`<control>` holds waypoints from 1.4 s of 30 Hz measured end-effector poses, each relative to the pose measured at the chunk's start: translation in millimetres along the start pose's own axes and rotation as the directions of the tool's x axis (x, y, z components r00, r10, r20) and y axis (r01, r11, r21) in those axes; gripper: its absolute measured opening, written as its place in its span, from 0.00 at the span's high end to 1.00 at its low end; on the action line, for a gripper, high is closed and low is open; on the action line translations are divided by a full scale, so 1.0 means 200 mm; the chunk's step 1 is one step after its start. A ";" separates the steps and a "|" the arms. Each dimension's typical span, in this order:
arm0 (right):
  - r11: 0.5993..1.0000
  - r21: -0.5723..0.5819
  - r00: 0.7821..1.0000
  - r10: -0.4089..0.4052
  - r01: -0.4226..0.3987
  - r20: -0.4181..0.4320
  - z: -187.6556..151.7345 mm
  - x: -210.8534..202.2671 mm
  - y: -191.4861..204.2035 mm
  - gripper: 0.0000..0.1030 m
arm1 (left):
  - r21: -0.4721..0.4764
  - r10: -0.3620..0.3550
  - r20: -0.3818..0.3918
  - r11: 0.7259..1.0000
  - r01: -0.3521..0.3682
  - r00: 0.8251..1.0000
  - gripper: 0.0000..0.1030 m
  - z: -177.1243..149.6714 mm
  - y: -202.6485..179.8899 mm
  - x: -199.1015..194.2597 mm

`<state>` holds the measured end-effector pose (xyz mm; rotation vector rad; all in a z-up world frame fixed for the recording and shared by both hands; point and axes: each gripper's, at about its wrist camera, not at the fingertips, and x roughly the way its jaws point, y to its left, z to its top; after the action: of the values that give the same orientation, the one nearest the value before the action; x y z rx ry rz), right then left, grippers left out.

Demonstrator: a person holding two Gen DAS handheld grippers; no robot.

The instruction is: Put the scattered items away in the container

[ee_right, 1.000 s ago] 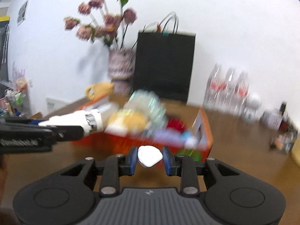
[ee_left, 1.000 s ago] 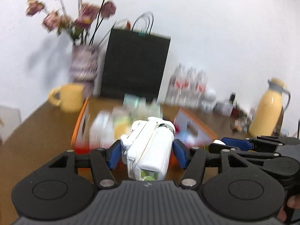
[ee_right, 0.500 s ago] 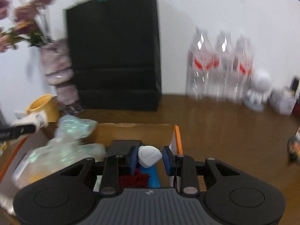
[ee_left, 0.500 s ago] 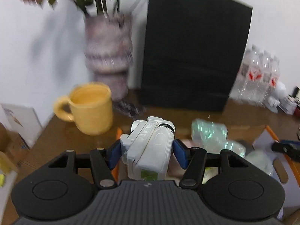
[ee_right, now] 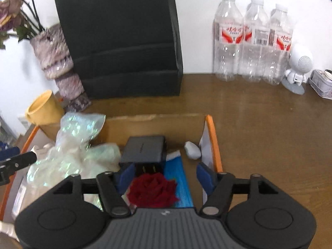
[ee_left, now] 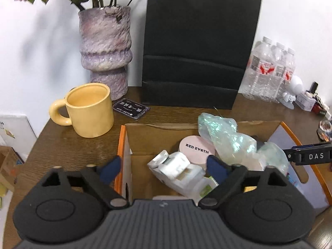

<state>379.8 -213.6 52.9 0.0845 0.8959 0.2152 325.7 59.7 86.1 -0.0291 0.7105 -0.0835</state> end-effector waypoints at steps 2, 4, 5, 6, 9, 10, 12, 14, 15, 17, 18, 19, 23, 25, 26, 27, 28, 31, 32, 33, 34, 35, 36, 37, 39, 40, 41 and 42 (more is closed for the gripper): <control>1.000 0.005 0.999 0.017 -0.017 -0.031 -0.01 -0.02 0.00 0.32 | 0.000 0.018 -0.007 1.000 -0.018 1.000 0.07 -0.01 0.01 -0.02; 0.997 0.050 0.997 0.057 -0.054 -0.059 -0.03 -0.05 -0.03 0.33 | -0.014 0.033 -0.026 0.999 -0.034 0.999 0.07 -0.03 0.02 -0.03; 0.995 0.068 0.995 0.072 -0.067 -0.074 -0.04 -0.07 -0.03 0.33 | -0.031 0.024 -0.037 0.999 -0.026 0.999 0.07 -0.04 0.03 -0.04; 0.993 0.086 0.992 0.086 -0.078 -0.090 -0.06 -0.09 -0.04 0.32 | -0.046 0.020 -0.044 0.999 -0.022 0.999 0.07 -0.05 0.04 -0.05; 0.987 0.124 0.984 0.115 -0.099 -0.133 -0.10 -0.14 -0.05 0.32 | -0.064 0.007 -0.047 0.998 -0.010 0.999 0.07 -0.07 0.06 -0.11; 0.988 0.119 0.983 0.112 -0.095 -0.148 -0.11 -0.15 -0.04 0.31 | -0.063 0.002 -0.044 0.998 -0.005 0.999 0.07 -0.07 0.05 -0.13; 0.992 0.094 0.979 0.100 -0.084 -0.179 -0.14 -0.18 -0.01 0.29 | -0.049 0.007 -0.052 0.999 -0.009 0.999 0.07 -0.07 0.04 -0.17; 0.995 0.074 0.975 0.085 -0.071 -0.206 -0.17 -0.21 0.01 0.29 | -0.037 0.004 -0.069 0.999 -0.007 0.998 0.07 -0.07 0.01 -0.22; 0.995 0.070 0.973 0.078 -0.065 -0.216 -0.18 -0.22 0.02 0.28 | -0.032 -0.004 -0.077 0.999 0.001 0.997 0.06 -0.08 0.00 -0.24; 0.997 0.068 0.974 0.061 -0.047 -0.219 -0.20 -0.28 0.03 0.25 | -0.022 -0.019 -0.093 1.000 0.017 0.996 0.02 -0.08 -0.03 -0.30; 0.997 0.064 0.974 0.052 -0.039 -0.220 -0.21 -0.30 0.04 0.22 | -0.005 -0.016 -0.103 1.000 0.015 0.995 0.02 -0.09 -0.05 -0.33; 0.998 0.059 0.974 0.043 -0.031 -0.221 -0.23 -0.33 0.05 0.22 | 0.013 -0.011 -0.113 1.000 0.012 0.994 0.02 -0.10 -0.07 -0.35; 1.000 0.014 0.973 0.025 -0.023 -0.228 -0.28 -0.46 0.07 0.22 | 0.047 0.012 -0.141 0.999 -0.006 0.990 0.01 -0.13 -0.13 -0.44; 1.000 0.015 0.975 0.018 -0.015 -0.223 -0.30 -0.51 0.07 0.22 | 0.033 0.009 -0.158 0.999 -0.004 0.987 0.00 -0.15 -0.14 -0.47; 1.000 0.014 0.975 0.016 -0.013 -0.220 -0.31 -0.54 0.07 0.22 | 0.021 0.009 -0.169 1.000 -0.006 0.986 0.00 -0.16 -0.14 -0.48; 1.000 0.010 0.977 0.013 -0.011 -0.215 -0.33 -0.56 0.07 0.22 | 0.009 0.010 -0.180 1.000 -0.008 0.984 0.00 -0.18 -0.14 -0.50; 1.000 0.002 0.978 0.008 -0.008 -0.208 -0.34 -0.59 0.08 0.22 | 0.003 0.021 -0.186 1.000 -0.020 0.982 0.00 -0.19 -0.14 -0.50; 1.000 -0.025 0.988 -0.014 0.010 -0.156 -0.42 -0.66 0.11 0.18 | -0.019 0.067 -0.175 0.997 -0.072 0.982 0.00 -0.29 -0.16 -0.54; 0.999 -0.033 0.991 -0.022 0.018 -0.134 -0.44 -0.69 0.13 0.18 | -0.027 0.074 -0.165 0.996 -0.079 0.983 0.00 -0.33 -0.17 -0.55; 0.999 -0.046 0.993 -0.032 0.027 -0.112 -0.48 -0.71 0.14 0.18 | -0.032 0.081 -0.155 0.996 -0.087 0.985 0.00 -0.36 -0.18 -0.57; 0.998 -0.057 0.995 -0.035 0.030 -0.096 -0.51 -0.73 0.16 0.18 | -0.018 0.091 -0.141 0.995 -0.094 0.986 0.00 -0.39 -0.20 -0.59; 0.998 -0.064 0.996 -0.034 0.029 -0.082 -0.54 -0.75 0.17 0.18 | -0.004 0.101 -0.126 0.995 -0.102 0.987 0.00 -0.42 -0.22 -0.61; 0.997 -0.070 0.997 -0.032 0.027 -0.068 -0.58 -0.76 0.19 0.18 | 0.010 0.110 -0.112 0.994 -0.110 0.988 0.00 -0.45 -0.23 -0.64; 0.997 -0.075 0.998 -0.024 0.020 -0.062 -0.61 -0.78 0.20 0.18 | 0.019 0.119 -0.095 0.993 -0.117 0.988 0.00 -0.48 -0.25 -0.66; 0.997 -0.073 0.999 -0.008 0.004 -0.044 -0.68 -0.81 0.23 0.18 | 0.033 0.124 -0.071 0.992 -0.122 0.990 0.00 -0.54 -0.27 -0.71; 0.997 -0.075 0.999 -0.002 -0.001 -0.033 -0.71 -0.82 0.24 0.18 | 0.027 0.127 -0.057 0.992 -0.126 0.990 0.00 -0.57 -0.28 -0.73; 0.997 -0.077 1.000 0.005 -0.006 -0.022 -0.75 -0.84 0.25 0.18 | 0.019 0.124 -0.044 0.992 -0.123 0.991 0.00 -0.60 -0.28 -0.76; 0.997 -0.074 1.000 0.005 -0.004 0.005 -0.78 -0.86 0.26 0.17 | 0.012 0.116 -0.032 0.993 -0.116 0.993 0.00 -0.63 -0.29 -0.78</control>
<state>145.9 -202.9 94.8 0.0186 0.8821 0.2518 121.7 15.7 96.0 0.0233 0.7430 0.0235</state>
